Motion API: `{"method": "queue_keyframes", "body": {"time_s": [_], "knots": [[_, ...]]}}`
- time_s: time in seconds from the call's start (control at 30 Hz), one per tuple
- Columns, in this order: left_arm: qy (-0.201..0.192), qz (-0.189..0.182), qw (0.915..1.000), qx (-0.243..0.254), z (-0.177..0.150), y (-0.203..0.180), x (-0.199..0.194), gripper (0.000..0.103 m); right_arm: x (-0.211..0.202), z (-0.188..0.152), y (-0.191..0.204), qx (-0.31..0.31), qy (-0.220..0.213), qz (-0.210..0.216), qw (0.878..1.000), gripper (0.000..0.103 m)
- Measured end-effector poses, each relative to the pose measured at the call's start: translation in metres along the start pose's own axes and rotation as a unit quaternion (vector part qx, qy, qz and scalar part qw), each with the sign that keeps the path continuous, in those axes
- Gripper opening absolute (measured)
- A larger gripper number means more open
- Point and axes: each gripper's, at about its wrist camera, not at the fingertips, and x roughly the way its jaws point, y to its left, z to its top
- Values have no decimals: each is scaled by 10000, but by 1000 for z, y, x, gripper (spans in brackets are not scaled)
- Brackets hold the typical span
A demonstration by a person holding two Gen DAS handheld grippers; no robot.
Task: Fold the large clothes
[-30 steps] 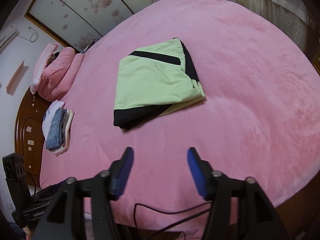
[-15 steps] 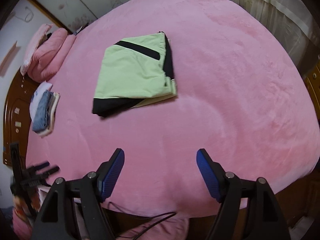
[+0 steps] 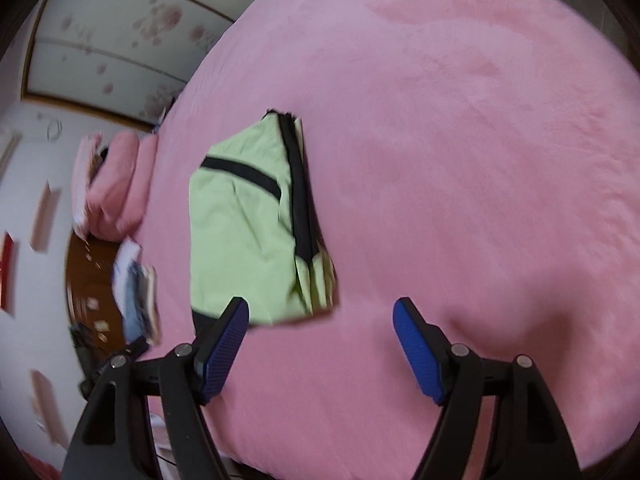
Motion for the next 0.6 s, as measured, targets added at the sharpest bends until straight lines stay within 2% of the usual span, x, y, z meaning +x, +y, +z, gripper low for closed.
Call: {"method": "queue_keyframes", "body": {"time_s": [0.17,0.3,0.6], "knots": [[79,-503,9978,-434,36,-4,45,93,48,45,-6,214,307,341,9987,75],[357,-756,9949,-565,50,-10,85,93,91,70,-4,347,572,531,9963,75],[755,-857,9925,-426,61,-30,143,93,168,97,17,490,852,1110,9890,75]]}}
